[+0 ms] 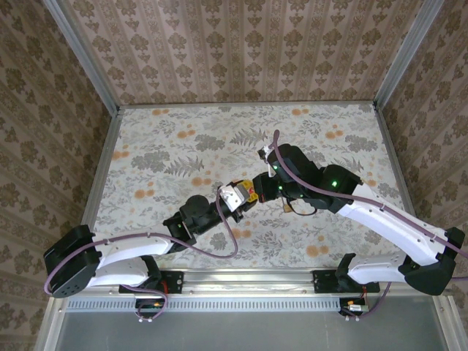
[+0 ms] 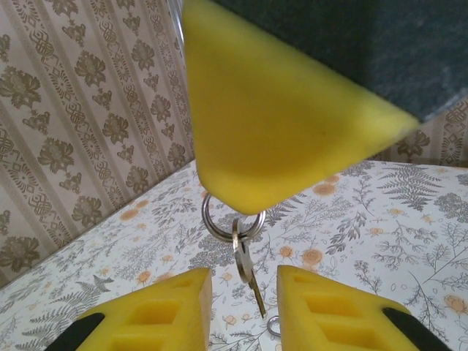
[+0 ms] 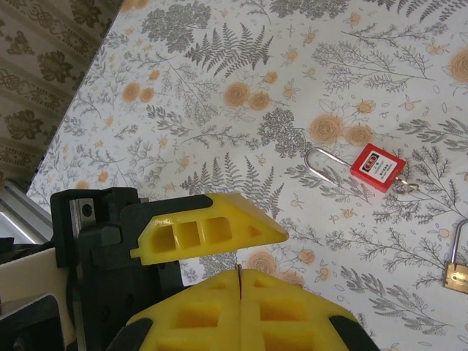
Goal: Unlock with the key
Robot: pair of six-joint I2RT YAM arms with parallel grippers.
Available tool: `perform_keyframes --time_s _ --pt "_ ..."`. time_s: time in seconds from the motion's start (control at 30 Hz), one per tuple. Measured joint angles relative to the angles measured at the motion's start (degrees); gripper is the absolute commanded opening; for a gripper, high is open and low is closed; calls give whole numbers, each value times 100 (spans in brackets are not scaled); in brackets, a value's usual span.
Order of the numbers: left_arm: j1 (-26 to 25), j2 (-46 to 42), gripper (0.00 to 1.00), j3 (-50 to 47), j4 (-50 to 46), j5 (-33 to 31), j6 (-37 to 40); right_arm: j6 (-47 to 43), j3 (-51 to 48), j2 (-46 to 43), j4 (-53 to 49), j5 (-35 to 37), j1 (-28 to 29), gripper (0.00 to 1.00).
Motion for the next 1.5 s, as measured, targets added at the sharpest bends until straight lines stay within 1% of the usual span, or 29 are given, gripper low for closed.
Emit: perform_keyframes --time_s 0.3,0.43,0.7,0.9,1.0,1.07,1.2,1.33,1.5 --pt "0 0 9 0 4 -39 9 103 -79 0 96 -94 2 0" --pt "0 0 1 0 4 -42 9 122 -90 -13 94 -94 2 0" --pt "-28 -22 0 33 -162 -122 70 129 -251 -125 131 -92 2 1" --pt "-70 -157 0 334 -929 -367 487 240 -595 -345 417 -90 -76 17" --pt "-72 -240 0 522 -1373 -595 739 361 -837 -577 538 -129 -262 26" --pt "-74 -260 0 669 -1665 -726 911 474 -1043 -763 638 -216 -463 28" --pt "-105 -258 0 857 -2135 -981 1233 791 -1502 -1117 999 -588 -927 32" --pt "-151 -282 0 863 -2402 -1102 1462 1285 -2006 -1325 1609 -1281 -1368 33" --pt "-151 -345 0 863 -2557 -1139 1602 1987 -2363 -1228 2396 -2061 -1471 33"
